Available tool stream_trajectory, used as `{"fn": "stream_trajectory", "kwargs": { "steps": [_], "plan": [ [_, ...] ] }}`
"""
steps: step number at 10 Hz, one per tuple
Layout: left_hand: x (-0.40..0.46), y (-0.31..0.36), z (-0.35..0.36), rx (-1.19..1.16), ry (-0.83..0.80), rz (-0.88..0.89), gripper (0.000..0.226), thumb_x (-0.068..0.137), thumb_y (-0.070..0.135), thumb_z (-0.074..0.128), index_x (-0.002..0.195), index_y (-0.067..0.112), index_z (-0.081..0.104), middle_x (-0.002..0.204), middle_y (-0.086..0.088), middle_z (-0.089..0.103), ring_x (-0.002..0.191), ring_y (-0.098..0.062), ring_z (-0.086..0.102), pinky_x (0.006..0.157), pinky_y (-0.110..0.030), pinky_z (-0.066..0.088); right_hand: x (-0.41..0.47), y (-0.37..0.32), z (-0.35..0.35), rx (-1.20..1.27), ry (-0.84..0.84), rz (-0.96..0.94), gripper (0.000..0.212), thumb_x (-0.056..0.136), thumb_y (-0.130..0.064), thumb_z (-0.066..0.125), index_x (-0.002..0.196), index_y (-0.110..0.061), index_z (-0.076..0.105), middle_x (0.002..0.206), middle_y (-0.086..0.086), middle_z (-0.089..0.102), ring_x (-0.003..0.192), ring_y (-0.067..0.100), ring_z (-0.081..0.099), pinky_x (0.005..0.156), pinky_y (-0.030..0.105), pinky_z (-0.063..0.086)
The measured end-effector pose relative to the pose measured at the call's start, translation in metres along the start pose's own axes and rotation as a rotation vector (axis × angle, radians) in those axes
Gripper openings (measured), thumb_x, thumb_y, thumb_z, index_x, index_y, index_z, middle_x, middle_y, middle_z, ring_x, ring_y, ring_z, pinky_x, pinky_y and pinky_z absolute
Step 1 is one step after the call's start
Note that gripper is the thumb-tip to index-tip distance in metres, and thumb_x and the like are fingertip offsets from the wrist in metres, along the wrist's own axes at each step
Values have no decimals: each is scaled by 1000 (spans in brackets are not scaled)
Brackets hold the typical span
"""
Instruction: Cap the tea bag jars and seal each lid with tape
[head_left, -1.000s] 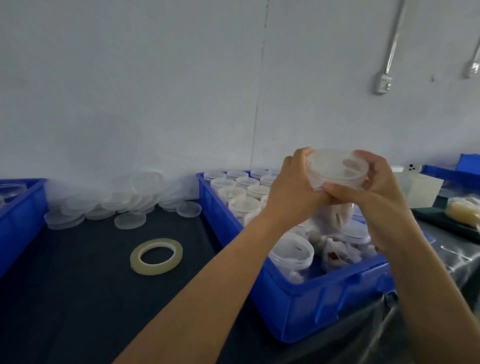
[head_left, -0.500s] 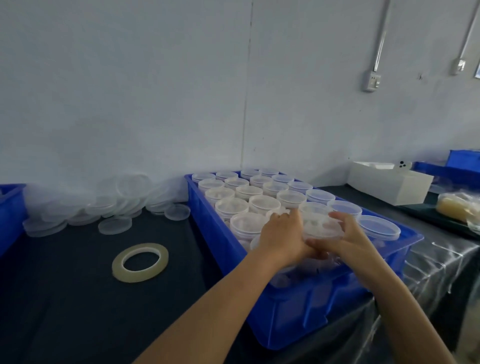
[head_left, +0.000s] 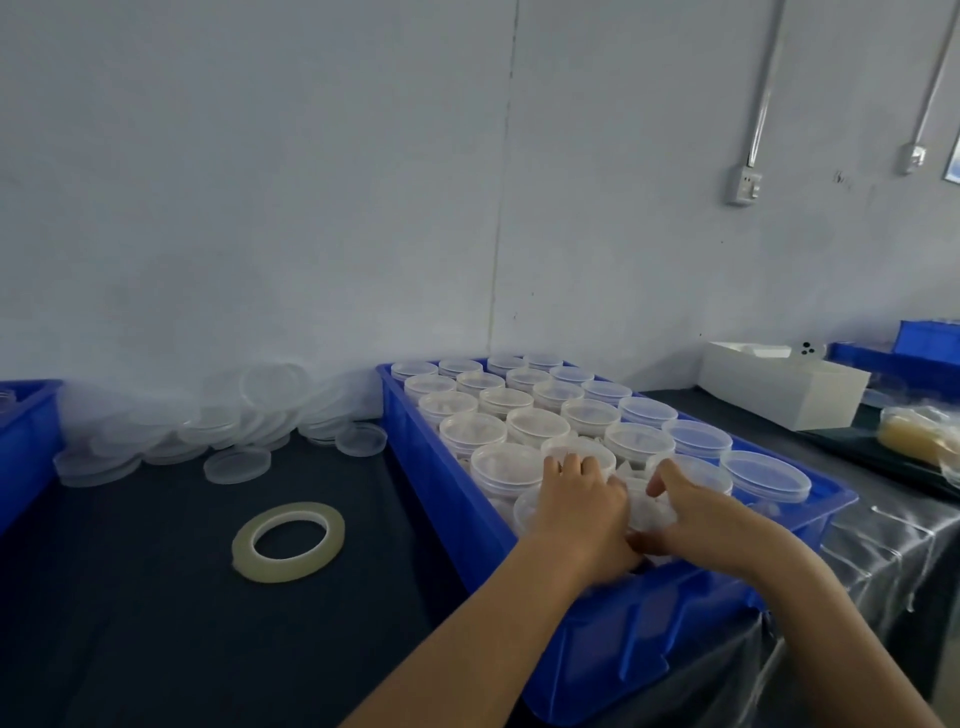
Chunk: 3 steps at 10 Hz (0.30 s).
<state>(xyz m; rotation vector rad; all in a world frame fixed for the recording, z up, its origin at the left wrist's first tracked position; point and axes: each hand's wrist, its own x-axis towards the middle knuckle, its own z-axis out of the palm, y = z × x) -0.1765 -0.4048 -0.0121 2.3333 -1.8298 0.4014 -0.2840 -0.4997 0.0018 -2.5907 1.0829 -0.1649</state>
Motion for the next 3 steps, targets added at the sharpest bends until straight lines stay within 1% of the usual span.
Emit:
{"fn": "stream_trajectory", "kwargs": {
  "steps": [1, 2, 3],
  "plan": [
    [-6, 0, 2, -49, 44, -8, 50, 91, 46, 57, 128, 15, 50, 131, -16, 48, 123, -33, 41, 110, -49, 22, 1, -2, 6, -76, 107, 23, 53, 82, -46, 70, 119, -29, 36, 121, -1, 47, 87, 8, 46, 77, 23, 35],
    [-9, 3, 1, -46, 105, -5, 43, 91, 39, 59, 124, 13, 52, 128, -17, 50, 120, -33, 44, 110, -48, 24, 7, -1, 13, -11, 153, 9, 57, 82, -38, 71, 124, -24, 36, 127, 4, 41, 80, 6, 45, 59, 14, 35],
    [-8, 7, -4, -72, 58, -3, 40, 91, 33, 59, 122, 10, 52, 127, -19, 50, 118, -35, 46, 107, -47, 28, 8, -2, 13, -21, 138, -1, 58, 84, -35, 69, 126, -19, 33, 127, 7, 39, 83, 8, 47, 55, 15, 34]
  ]
}}
